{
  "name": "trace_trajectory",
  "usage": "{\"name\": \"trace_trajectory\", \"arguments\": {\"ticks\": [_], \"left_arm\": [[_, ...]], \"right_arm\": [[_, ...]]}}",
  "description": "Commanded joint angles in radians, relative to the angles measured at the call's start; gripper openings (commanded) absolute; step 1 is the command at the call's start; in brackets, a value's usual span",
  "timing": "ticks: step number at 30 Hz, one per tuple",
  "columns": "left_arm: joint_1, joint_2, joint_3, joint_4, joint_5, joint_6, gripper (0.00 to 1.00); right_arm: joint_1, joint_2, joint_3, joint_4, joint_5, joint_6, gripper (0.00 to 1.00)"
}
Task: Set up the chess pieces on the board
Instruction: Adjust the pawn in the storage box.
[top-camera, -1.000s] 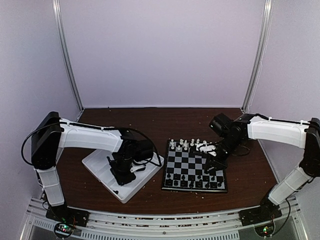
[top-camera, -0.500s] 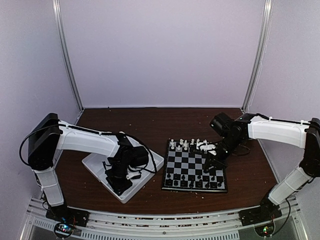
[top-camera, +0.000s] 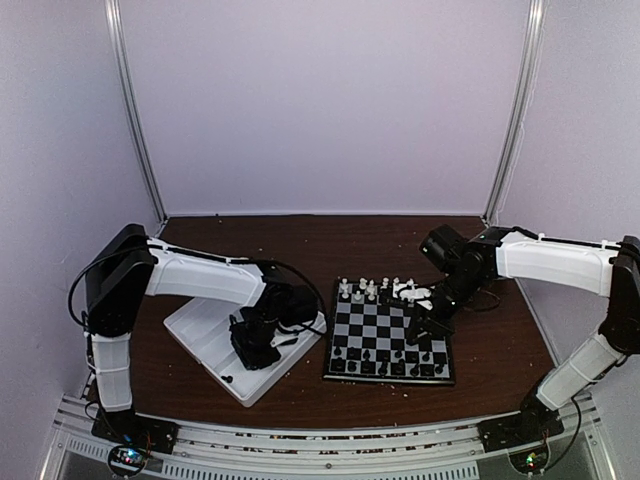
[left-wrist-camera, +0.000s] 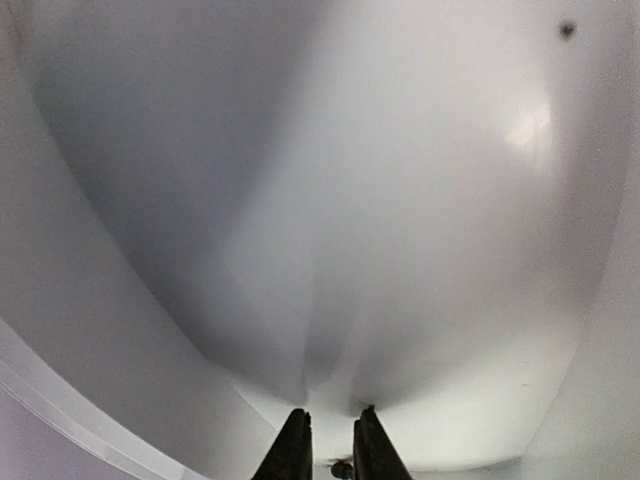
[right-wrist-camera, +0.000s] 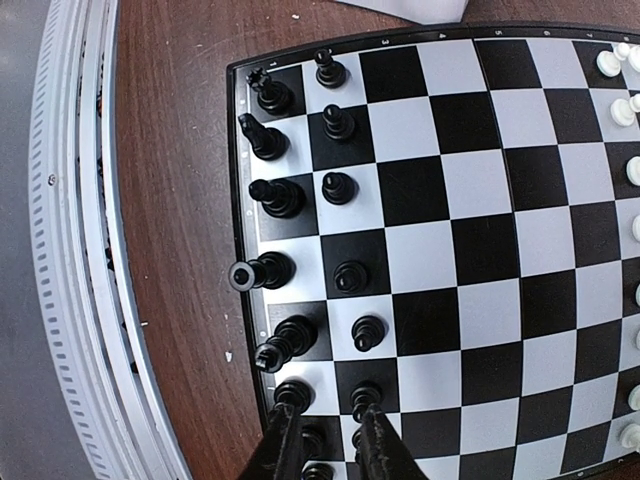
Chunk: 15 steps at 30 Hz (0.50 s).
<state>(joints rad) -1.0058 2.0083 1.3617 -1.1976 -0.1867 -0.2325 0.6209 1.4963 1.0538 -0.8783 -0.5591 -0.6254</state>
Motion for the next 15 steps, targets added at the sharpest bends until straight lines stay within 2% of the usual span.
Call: {"name": "trace_trajectory", "arguments": {"ticks": [1,4,7,15], "left_arm": [[0.030,0.005,0.053,0.058,-0.008,0.049,0.15],[0.040,-0.001,0.058,0.055,0.041,0.061,0.16],[0.041,-0.044,0.031,0.040,0.102,0.039,0.24],[0.035,-0.230,-0.171,0.029,0.236,-0.114,0.31]], "right_arm": [[-0.011,0.005,-0.012,0.007,-0.010,-0.001,0.22],[-0.014,0.006,-0.012,0.002,-0.010,-0.002,0.22],[-0.019,0.005,-0.014,0.001,-0.013,-0.002,0.22],[-0.026,0.010,-0.006,0.000,-0.032,0.001,0.22]]}}
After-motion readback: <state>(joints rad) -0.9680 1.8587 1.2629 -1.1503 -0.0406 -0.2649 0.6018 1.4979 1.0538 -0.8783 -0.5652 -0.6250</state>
